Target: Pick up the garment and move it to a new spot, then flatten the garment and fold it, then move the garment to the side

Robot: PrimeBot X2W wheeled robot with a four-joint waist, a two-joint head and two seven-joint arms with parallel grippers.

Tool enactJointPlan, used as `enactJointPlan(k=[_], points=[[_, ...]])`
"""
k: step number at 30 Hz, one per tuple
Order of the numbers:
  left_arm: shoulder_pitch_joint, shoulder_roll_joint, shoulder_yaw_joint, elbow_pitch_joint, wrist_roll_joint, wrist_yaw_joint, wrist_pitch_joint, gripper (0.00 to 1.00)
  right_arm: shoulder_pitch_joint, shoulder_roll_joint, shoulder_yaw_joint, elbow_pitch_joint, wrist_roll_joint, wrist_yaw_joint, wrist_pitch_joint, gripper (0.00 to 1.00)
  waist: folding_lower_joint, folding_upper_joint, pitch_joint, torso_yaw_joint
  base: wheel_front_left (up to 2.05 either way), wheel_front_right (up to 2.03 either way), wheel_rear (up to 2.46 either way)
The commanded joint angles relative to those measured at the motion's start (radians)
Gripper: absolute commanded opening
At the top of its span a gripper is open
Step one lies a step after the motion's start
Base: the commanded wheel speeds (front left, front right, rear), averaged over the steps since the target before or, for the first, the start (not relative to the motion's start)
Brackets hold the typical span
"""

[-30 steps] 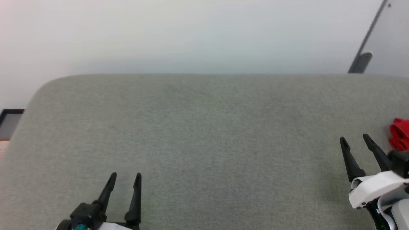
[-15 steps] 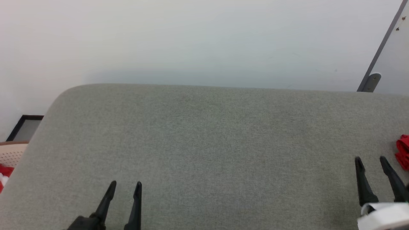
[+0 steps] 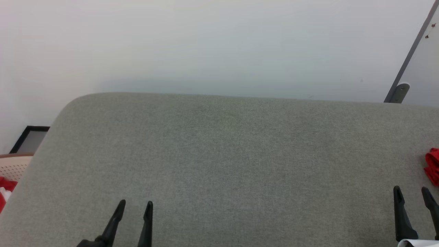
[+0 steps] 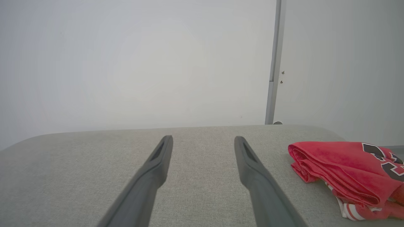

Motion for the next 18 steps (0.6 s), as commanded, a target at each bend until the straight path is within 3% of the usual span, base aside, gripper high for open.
enactJointPlan(k=[1, 18], points=[[0.004, 0.006, -0.003, 0.000, 0.000, -0.002, 0.000, 1.00, 0.004, 0.005, -0.005, -0.009, 0.000, -0.002, 0.004, 1.00, 0.0000, -0.0001, 0.001, -0.001, 0.00, 0.00, 0.00], [-0.001, 0.007, 0.000, 0.005, -0.003, -0.002, 0.000, 1.00, 0.001, 0.025, 0.012, -0.030, -0.004, -0.002, 0.011, 1.00, 0.0000, -0.0001, 0.002, -0.016, 0.00, 0.00, 0.00]])
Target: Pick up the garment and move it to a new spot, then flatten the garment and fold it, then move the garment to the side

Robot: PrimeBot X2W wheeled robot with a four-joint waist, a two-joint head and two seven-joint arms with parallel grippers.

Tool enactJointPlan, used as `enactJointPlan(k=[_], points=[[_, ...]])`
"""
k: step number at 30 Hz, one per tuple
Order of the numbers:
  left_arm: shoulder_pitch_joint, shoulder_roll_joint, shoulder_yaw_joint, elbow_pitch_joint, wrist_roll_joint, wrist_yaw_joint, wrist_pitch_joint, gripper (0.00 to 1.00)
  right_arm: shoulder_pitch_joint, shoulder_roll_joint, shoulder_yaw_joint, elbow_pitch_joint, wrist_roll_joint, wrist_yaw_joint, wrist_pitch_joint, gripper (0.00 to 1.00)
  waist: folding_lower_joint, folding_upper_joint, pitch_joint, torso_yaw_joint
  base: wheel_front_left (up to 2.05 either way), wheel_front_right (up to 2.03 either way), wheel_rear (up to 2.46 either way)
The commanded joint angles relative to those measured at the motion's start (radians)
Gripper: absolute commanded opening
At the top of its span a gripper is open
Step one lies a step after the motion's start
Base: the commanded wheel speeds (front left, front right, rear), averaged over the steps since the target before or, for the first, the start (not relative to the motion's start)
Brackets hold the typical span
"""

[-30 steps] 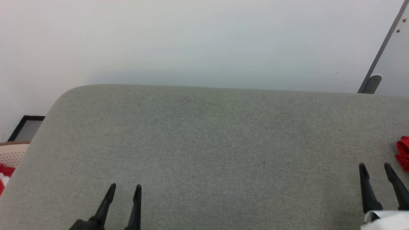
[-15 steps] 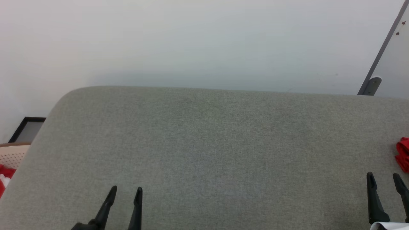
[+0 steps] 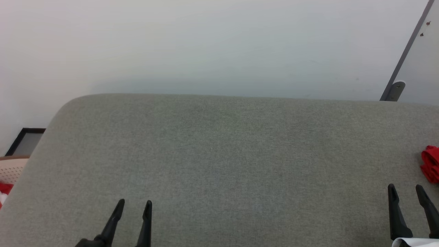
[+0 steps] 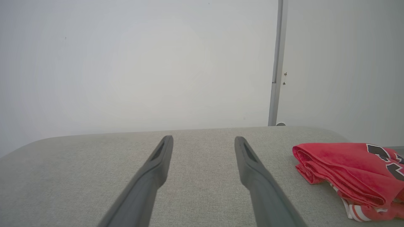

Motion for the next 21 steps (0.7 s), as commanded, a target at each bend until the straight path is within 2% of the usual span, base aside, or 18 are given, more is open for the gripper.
enactJointPlan(k=[1, 8, 9, 13, 21], points=[[0.003, 0.001, 0.001, 0.001, -0.004, -0.002, 0.000, 1.00, -0.001, 0.005, 0.003, 0.001, 0.000, -0.002, -0.001, 1.00, 0.0000, 0.0000, -0.001, -0.003, 0.00, 0.00, 0.00], [0.001, 0.005, 0.012, 0.002, -0.020, -0.002, 0.000, 1.00, -0.015, 0.011, 0.019, 0.005, 0.005, -0.002, -0.007, 1.00, 0.0000, 0.0000, 0.004, -0.016, 0.00, 0.00, 0.00], [0.000, 0.003, 0.013, 0.002, -0.016, 0.000, 0.000, 0.00, -0.004, 0.007, 0.018, 0.005, 0.003, 0.000, -0.003, 0.00, 0.0000, 0.0000, 0.003, -0.015, 0.00, 0.00, 0.00], [0.015, -0.009, 0.007, 0.039, -0.022, 0.000, 0.001, 0.00, 0.012, 0.021, 0.019, 0.044, 0.006, 0.000, -0.001, 0.00, 0.0001, 0.0000, 0.004, -0.016, 0.00, 0.00, 0.00], [-0.013, -0.011, 0.013, 0.057, -0.174, 0.002, 0.033, 0.00, -0.013, 0.034, 0.014, 0.064, 0.143, 0.000, 0.035, 0.00, 0.0000, 0.0000, 0.007, -0.019, 0.00, 0.00, 0.00]])
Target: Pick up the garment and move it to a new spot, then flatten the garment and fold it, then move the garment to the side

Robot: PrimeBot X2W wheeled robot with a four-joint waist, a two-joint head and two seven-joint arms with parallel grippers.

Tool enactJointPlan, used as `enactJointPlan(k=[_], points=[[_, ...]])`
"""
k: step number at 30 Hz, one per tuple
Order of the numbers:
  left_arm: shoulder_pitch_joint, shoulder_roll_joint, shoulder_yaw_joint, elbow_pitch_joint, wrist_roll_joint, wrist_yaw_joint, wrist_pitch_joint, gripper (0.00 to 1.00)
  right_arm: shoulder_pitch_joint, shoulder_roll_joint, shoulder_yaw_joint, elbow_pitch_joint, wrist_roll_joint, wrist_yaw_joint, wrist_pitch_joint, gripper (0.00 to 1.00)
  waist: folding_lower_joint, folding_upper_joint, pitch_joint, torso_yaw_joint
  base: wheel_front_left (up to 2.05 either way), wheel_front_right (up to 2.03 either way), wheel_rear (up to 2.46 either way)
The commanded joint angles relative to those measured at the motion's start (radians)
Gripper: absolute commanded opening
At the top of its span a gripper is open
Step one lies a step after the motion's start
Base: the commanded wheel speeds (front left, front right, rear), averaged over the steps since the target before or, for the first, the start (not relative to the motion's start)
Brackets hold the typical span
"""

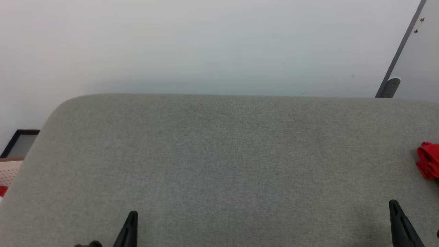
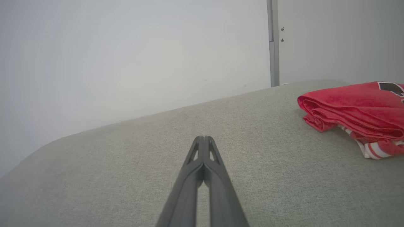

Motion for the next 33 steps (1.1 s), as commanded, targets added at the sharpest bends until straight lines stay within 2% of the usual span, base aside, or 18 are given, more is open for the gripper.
enactJointPlan(k=[1, 18, 33], points=[[-0.032, 0.003, 0.007, -0.007, -0.055, 0.001, 0.009, 0.00, -0.034, -0.001, -0.005, -0.009, 0.051, 0.000, 0.010, 0.00, 0.0000, -0.0001, 0.001, -0.001, 0.00, 0.00, 0.00], [-0.094, -0.001, 0.022, 0.036, -0.339, -0.001, 0.073, 0.00, -0.082, 0.020, -0.011, 0.022, 0.314, 0.000, 0.076, 0.00, 0.0000, -0.0001, 0.008, -0.008, 0.00, 0.00, 0.00], [-0.133, -0.007, 0.037, 0.059, -0.532, -0.001, 0.120, 0.00, -0.116, 0.035, -0.016, 0.044, 0.495, 0.000, 0.122, 0.00, 0.0000, -0.0001, 0.015, -0.013, 0.00, 0.00, 0.00]])
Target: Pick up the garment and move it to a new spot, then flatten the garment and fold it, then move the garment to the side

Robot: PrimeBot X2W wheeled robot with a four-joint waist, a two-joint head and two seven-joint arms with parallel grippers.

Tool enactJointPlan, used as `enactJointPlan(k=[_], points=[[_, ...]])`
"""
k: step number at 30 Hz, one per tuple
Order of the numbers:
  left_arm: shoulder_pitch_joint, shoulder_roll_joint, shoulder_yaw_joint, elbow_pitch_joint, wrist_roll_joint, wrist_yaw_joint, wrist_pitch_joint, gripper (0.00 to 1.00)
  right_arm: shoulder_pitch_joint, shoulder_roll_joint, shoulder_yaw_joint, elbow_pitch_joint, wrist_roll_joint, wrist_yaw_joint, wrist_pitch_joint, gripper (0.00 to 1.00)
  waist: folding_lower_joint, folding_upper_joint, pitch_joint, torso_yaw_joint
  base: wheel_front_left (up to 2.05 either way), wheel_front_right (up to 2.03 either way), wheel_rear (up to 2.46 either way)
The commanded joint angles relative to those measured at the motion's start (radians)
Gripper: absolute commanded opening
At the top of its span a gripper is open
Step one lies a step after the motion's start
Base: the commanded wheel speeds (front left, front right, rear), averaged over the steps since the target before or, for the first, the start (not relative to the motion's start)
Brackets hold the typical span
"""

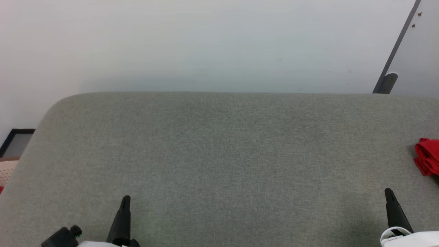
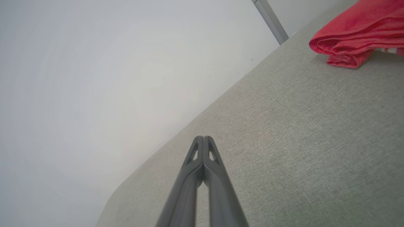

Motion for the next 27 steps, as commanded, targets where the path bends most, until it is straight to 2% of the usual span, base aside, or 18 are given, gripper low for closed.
enactJointPlan(k=[1, 27], points=[[-0.023, 0.003, 0.006, -0.006, -0.031, -0.001, 0.004, 0.00, -0.027, 0.000, -0.005, -0.008, 0.031, 0.000, 0.007, 0.00, 0.0000, 0.0000, 0.001, -0.001, 0.00, 0.00, 0.00], [-0.083, -0.012, 0.034, 0.032, -0.315, -0.002, 0.081, 0.00, -0.078, 0.022, -0.013, 0.026, 0.302, -0.001, 0.078, 0.00, 0.0000, 0.0000, 0.012, -0.011, 0.00, 0.00, 0.00]])
